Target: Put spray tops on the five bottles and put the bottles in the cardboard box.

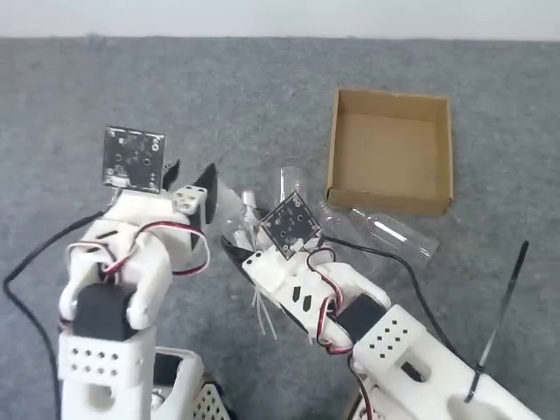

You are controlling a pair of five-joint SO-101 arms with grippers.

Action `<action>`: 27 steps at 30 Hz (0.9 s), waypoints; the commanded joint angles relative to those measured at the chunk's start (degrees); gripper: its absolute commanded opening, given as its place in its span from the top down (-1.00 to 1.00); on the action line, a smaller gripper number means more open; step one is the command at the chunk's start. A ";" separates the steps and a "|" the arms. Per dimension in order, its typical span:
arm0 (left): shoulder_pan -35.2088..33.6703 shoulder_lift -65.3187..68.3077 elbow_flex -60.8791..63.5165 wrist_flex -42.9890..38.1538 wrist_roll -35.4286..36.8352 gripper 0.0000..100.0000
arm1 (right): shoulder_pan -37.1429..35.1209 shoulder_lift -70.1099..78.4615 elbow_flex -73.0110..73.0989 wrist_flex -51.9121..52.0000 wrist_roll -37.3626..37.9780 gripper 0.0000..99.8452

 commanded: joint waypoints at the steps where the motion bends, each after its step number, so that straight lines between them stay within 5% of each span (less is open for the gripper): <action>1: -5.01 1.23 -9.10 4.22 -3.87 0.69 | 0.40 -3.03 -1.85 -1.01 -0.79 0.99; 11: -9.67 -1.76 -12.26 11.87 -3.96 0.69 | 0.75 -3.03 -1.93 -0.92 -0.53 0.99; 18: 1.93 -19.25 10.24 4.22 -6.33 0.68 | 11.47 -2.15 -10.11 -0.13 -0.62 0.99; 22: 3.08 -23.65 18.68 0.09 -4.40 0.60 | 16.40 0.75 -19.96 5.67 -0.79 0.99; 27: 9.41 -27.25 26.07 -2.99 -2.64 0.53 | 17.10 9.89 -31.91 9.45 -0.88 0.99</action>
